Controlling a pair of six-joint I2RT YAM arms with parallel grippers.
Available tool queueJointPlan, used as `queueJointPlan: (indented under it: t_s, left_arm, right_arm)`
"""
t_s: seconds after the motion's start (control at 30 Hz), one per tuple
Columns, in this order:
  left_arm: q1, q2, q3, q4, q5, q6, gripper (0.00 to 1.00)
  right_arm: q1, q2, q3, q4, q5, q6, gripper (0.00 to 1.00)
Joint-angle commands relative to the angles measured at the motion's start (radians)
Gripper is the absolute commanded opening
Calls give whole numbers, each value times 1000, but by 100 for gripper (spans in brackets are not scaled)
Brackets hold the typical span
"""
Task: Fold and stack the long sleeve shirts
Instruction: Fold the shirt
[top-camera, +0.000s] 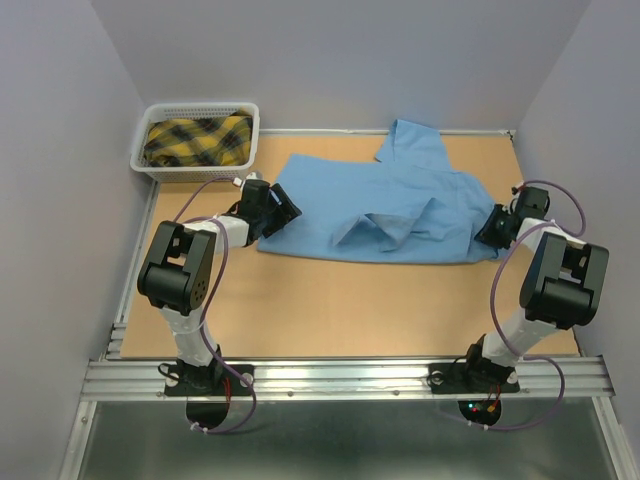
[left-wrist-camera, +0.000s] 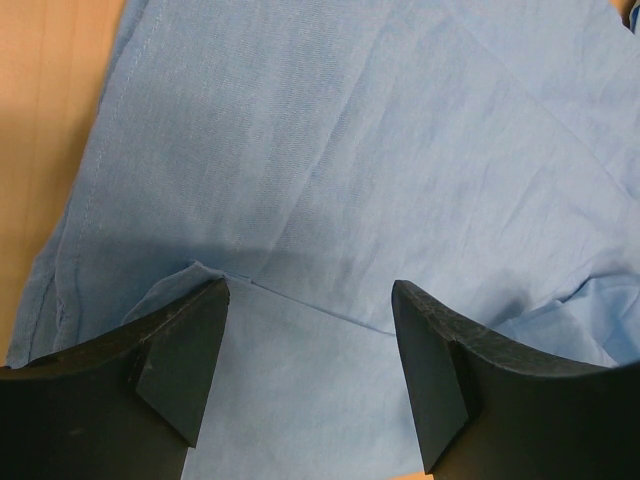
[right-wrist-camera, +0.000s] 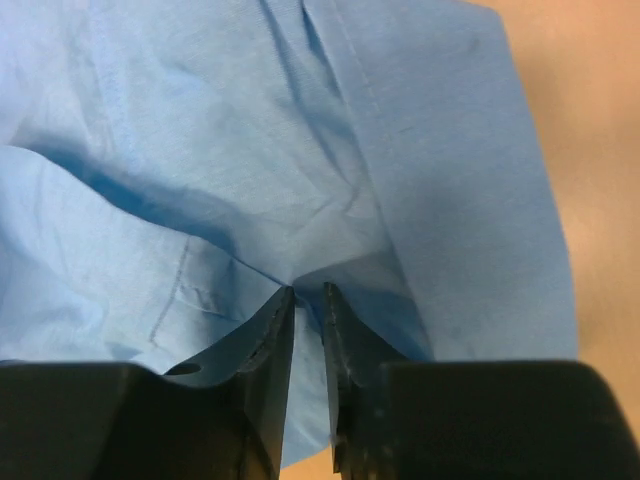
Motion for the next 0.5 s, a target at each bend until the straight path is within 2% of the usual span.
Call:
queueJointPlan:
  t_s: [0.0, 0.1, 0.3, 0.47]
  left_arm:
    - [15, 4, -46, -114, -41, 9, 79]
    - [16, 5, -52, -114, -42, 6, 79]
    - [18, 2, -62, -113, -47, 0, 79]
    - [24, 2, -80, -105, -56, -12, 79]
  right_arm:
    - [-25, -19, -33, 37, 70, 1, 14]
    - [-32, -24, -31, 37, 84, 4, 1]
    - [-37, -38, -13, 34, 96, 5, 1]
    - [-68, -55, -1, 31, 209, 36, 1]
